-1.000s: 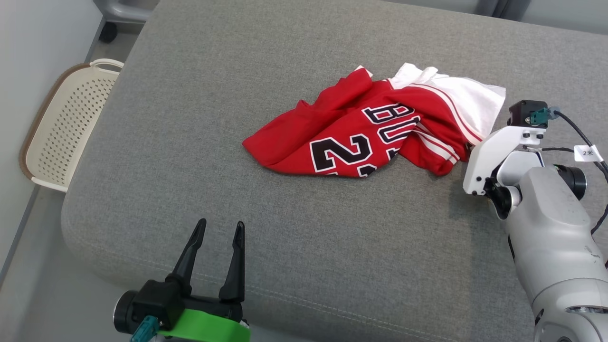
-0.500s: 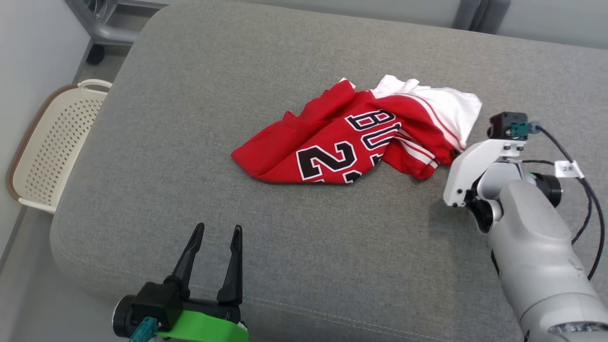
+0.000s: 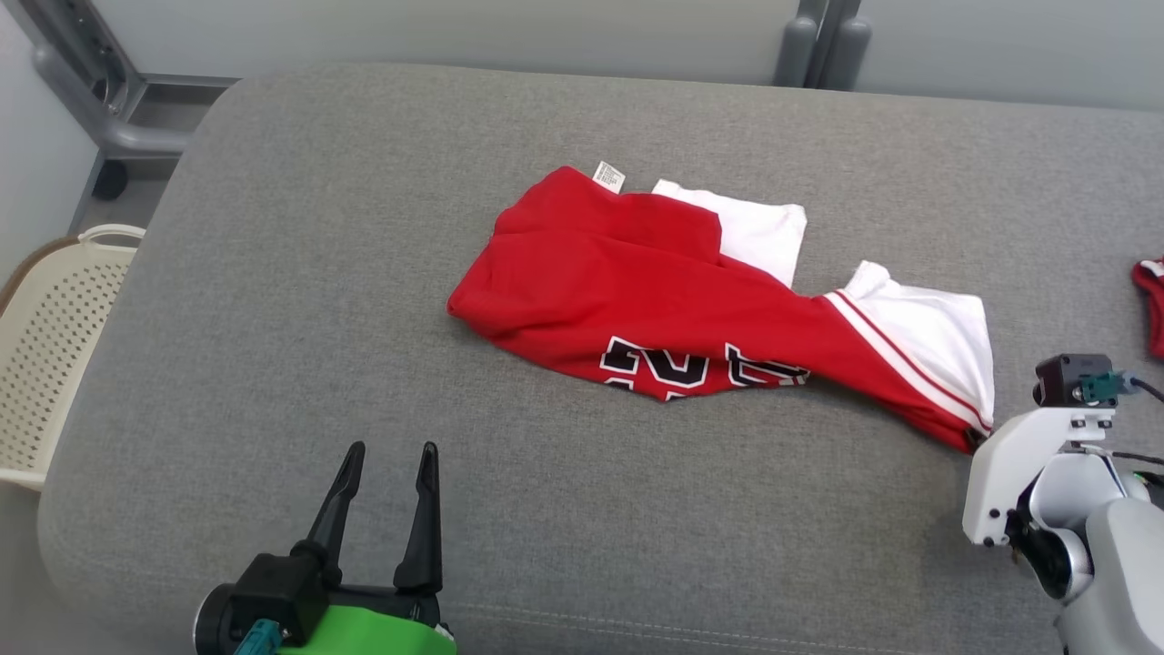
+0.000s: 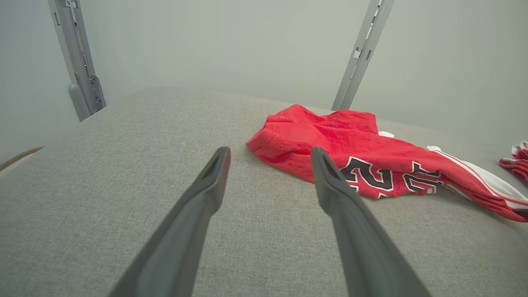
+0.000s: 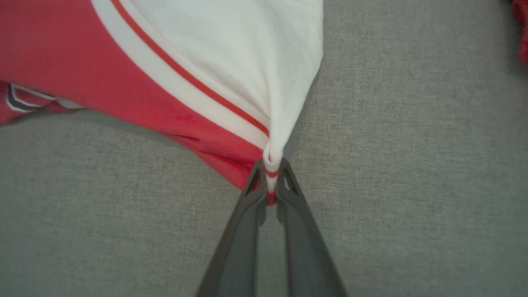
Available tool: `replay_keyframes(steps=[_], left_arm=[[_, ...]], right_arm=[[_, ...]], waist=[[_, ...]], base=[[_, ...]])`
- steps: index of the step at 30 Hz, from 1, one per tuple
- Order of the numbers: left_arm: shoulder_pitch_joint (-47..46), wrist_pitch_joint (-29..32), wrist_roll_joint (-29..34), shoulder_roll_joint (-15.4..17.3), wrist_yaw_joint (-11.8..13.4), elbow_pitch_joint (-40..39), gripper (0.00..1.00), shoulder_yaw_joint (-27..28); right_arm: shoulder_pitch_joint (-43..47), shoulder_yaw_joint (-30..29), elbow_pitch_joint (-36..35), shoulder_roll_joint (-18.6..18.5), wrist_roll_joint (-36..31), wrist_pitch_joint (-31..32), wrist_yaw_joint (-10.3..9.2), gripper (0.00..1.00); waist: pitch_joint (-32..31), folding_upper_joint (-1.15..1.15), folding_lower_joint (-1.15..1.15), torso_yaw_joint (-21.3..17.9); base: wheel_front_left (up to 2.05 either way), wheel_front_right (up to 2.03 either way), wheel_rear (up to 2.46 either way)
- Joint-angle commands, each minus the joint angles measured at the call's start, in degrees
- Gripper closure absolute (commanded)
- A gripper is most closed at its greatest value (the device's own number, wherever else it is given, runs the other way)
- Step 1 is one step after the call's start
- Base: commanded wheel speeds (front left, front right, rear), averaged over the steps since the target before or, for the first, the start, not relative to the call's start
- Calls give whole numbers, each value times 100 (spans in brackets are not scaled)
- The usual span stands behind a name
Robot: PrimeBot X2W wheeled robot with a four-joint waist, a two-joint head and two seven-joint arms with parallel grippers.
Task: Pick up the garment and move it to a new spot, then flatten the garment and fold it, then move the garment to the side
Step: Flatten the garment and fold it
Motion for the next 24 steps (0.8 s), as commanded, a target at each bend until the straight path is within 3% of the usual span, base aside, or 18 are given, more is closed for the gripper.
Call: replay_keyframes(steps=[1,6,13,14,15,24], left_arm=[[64,-2,34,10,14,0,0,22],[-1,-2,37,10,-22,16,0,52],[-99,-2,15,11,-30,69,0,49],[-112,-2,16,10,-33,80,0,48],[-123,-2,18,11,-39,90,0,49],[-28,-2,92,13,41,296,0,134]], right_arm=[[197,-49,-233,37,-46,135,-11,100],[987,-223,-1361,218,-256,836,-11,100],[1514,-421,-2101,302,-762,1313,-11,100],[1532,-442,-2157,327,-817,1290,-11,75],[1536,-474,-2188,365,-835,1260,-10,0],[1654,-408,-2289,604,-957,905,-10,0]], waist=[[-49,0,0,-120],[-68,0,0,-251],[-125,0,0,-343],[-134,0,0,-349],[-146,0,0,-352],[-324,0,0,-398]], base=[[0,0,0],[0,0,0],[0,0,0],[0,0,0],[0,0,0],[0,0,0]])
